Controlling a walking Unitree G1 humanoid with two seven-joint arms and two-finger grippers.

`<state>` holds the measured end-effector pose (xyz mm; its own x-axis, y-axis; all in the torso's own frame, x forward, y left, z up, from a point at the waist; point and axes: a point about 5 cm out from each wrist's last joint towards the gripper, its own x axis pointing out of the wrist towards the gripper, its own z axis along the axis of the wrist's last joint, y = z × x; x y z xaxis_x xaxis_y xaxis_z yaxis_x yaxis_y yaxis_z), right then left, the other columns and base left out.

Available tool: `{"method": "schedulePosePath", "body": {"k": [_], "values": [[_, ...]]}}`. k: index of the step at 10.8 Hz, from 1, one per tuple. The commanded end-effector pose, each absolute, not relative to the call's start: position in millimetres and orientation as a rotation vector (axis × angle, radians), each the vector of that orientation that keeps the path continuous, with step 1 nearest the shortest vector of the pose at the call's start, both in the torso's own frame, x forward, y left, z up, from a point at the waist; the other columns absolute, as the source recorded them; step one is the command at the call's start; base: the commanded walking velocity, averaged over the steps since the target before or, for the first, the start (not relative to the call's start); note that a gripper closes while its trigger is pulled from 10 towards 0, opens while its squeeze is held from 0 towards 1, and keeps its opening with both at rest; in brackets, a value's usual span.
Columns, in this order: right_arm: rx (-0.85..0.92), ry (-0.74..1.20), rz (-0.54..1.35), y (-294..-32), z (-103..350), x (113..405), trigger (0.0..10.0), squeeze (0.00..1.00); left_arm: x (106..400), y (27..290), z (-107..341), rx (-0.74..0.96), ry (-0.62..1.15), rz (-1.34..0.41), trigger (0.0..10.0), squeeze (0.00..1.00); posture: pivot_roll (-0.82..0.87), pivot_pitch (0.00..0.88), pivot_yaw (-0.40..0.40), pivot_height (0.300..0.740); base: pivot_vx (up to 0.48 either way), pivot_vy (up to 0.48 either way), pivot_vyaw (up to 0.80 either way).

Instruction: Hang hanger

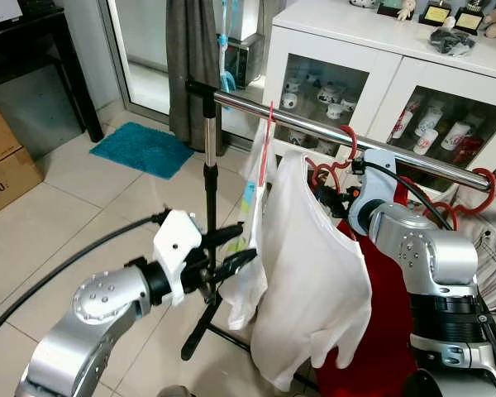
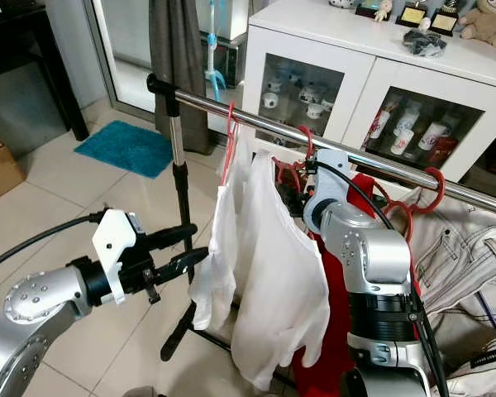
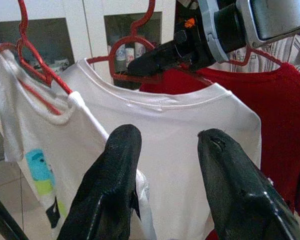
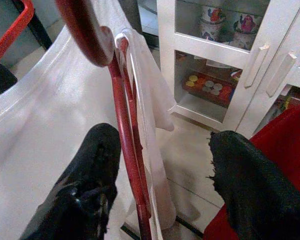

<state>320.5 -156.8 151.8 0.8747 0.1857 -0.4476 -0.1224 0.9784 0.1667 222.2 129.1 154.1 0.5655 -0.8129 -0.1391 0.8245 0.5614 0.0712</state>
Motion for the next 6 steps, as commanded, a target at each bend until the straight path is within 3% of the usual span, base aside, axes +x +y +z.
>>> {"method": "schedulePosePath", "body": {"k": [1, 6], "values": [[0.159, 0.469, 0.142, -164.6, 155.5, 321.6, 0.0, 0.0, 221.0, 127.2, 160.2, 0.146, 0.074, -0.988, 10.0, 0.0, 0.08, 0.049, -0.072, 0.74, 0.0, 0.0, 0.0], [0.21, 0.48, 0.145, -166.2, 148.6, 315.5, 0.0, 0.0, 221.3, 123.3, 157.9, 0.178, 0.088, -1.037, 10.0, 0.0, 0.09, 0.011, -0.074, 0.74, 0.0, 0.0, 0.0]]}}
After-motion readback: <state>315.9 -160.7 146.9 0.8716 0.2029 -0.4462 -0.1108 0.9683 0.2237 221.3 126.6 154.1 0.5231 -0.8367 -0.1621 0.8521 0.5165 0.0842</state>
